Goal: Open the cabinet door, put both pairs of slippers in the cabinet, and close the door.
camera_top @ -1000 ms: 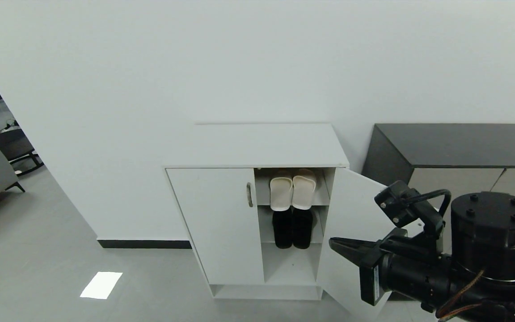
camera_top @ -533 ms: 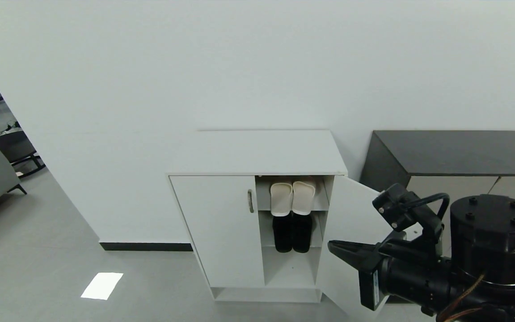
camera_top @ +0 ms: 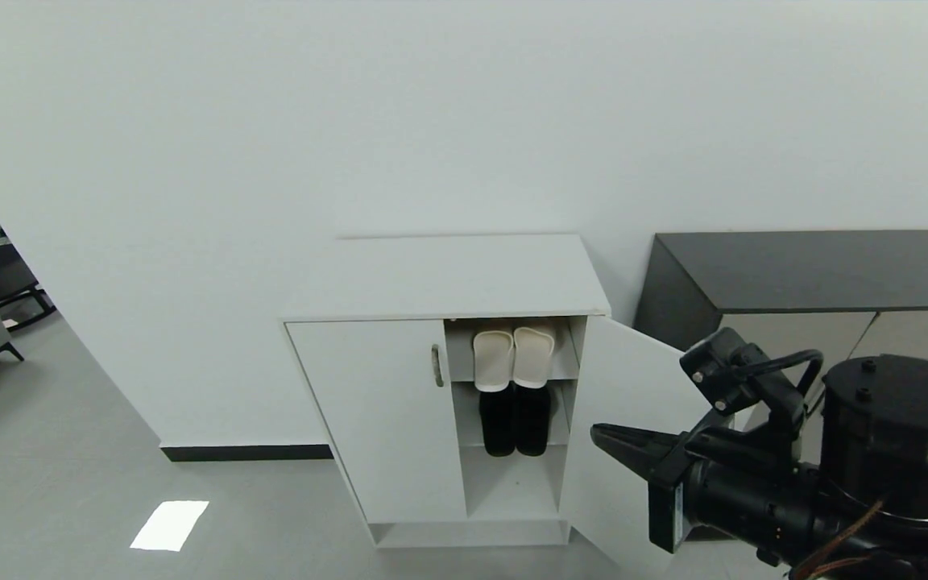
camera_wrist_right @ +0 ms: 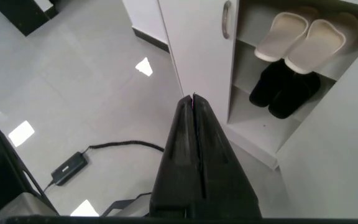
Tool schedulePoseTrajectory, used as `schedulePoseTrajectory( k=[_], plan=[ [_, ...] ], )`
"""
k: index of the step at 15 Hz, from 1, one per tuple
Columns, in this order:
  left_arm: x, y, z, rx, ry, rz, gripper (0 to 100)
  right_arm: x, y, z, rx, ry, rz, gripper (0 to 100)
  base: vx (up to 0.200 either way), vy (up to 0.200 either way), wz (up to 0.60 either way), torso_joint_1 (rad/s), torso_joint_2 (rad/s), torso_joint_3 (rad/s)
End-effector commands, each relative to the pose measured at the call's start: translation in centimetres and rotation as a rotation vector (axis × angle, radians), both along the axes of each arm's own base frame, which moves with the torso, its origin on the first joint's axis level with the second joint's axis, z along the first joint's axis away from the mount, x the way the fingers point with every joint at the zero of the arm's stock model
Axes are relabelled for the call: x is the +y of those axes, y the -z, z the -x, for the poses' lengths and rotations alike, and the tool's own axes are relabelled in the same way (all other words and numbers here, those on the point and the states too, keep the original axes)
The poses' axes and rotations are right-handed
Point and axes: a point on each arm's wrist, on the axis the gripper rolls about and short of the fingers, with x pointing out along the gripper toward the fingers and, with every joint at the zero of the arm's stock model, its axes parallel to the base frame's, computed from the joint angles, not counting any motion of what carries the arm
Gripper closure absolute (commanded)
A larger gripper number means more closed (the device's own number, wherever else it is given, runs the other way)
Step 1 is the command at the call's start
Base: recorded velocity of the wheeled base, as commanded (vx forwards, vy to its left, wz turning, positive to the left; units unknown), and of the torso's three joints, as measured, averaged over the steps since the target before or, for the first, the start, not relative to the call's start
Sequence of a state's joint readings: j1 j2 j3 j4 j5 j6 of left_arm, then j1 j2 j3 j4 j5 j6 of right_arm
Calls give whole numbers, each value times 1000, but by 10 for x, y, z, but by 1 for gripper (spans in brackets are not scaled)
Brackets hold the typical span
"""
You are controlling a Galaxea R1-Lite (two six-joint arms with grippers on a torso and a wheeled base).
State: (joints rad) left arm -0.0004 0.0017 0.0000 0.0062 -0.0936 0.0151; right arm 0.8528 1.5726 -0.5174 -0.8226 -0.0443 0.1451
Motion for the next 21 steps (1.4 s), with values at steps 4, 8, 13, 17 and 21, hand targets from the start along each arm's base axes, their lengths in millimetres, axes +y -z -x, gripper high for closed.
schedulePoseTrajectory(
  k=[4,8,13,17,21],
  plan=[
    [0,0,0,0,0,1,100,0,3,0,6,0,10,100,0,0,0,0,0,0],
    [0,0,0,0,0,1,100,1,5,-1,10,-1,17,100,50,0,0,1,3,1],
    [0,0,0,1,-2,1,100,1,6,-1,3,-4,30,100,80,0,0,-2,-1,1],
    [0,0,0,1,-2,1,100,0,7,-1,5,-3,32,100,0,0,0,-97,171,106],
    [0,0,0,0,-2,1,100,-2,6,-4,-1,15,29,100,0,0,0,-38,107,54]
  ],
)
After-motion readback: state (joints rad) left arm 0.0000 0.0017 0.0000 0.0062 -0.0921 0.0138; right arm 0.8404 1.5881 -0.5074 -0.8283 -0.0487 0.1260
